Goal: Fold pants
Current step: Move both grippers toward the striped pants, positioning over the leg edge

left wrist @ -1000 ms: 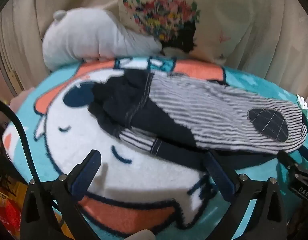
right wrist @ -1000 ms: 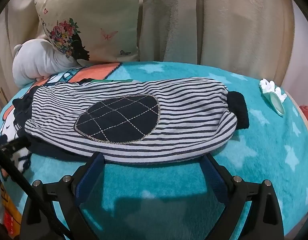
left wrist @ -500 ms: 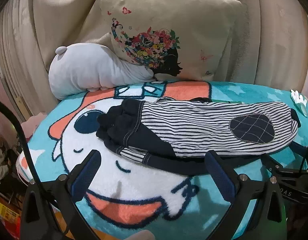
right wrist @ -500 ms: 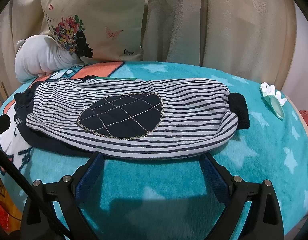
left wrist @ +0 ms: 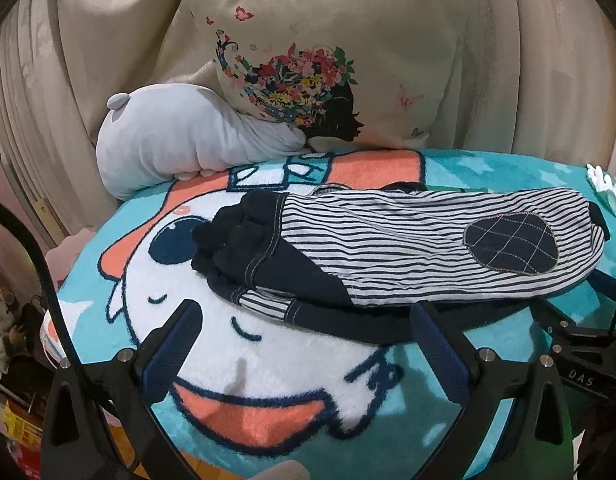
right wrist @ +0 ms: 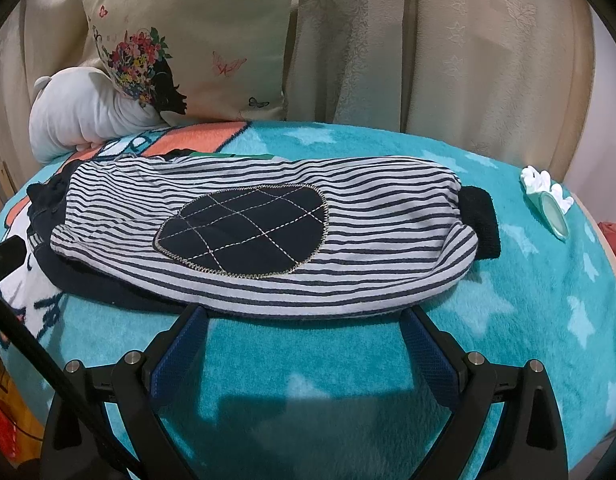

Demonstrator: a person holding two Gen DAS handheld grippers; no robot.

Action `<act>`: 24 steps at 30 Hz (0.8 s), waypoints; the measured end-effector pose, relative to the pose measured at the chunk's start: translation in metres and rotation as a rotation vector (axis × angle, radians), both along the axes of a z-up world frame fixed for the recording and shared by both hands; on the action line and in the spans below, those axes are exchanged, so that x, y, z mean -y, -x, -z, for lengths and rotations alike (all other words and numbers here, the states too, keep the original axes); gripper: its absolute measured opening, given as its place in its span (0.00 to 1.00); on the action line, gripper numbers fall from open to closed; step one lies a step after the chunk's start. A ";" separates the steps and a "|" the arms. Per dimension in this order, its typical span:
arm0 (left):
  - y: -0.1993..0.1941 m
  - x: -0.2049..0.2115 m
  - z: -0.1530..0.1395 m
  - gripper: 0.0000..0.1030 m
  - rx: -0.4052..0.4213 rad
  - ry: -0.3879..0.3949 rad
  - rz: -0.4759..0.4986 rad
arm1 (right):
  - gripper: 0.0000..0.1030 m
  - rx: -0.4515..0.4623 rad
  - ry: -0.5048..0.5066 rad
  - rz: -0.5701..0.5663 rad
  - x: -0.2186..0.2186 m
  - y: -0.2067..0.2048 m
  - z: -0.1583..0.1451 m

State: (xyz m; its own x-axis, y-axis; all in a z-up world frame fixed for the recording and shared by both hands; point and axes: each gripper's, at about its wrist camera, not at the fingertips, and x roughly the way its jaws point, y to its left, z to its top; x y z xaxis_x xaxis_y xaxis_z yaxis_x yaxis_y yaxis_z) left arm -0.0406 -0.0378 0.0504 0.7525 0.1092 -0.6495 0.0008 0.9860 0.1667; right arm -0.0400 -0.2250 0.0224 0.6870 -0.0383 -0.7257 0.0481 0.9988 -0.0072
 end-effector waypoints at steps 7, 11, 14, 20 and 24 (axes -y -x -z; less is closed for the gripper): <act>-0.001 0.001 0.004 1.00 -0.017 -0.014 0.003 | 0.96 0.000 0.000 0.000 0.000 0.000 0.000; -0.002 0.001 0.006 1.00 -0.028 -0.022 0.006 | 0.96 0.000 0.000 0.000 0.000 0.000 -0.001; -0.002 0.002 0.007 1.00 -0.038 -0.032 0.007 | 0.96 0.000 0.000 0.000 0.000 0.000 -0.001; -0.004 0.002 0.009 1.00 -0.046 -0.019 0.020 | 0.96 0.001 0.001 0.000 0.000 0.000 -0.001; -0.004 0.003 0.010 1.00 -0.056 -0.019 0.023 | 0.96 0.001 0.001 0.000 0.000 0.000 -0.001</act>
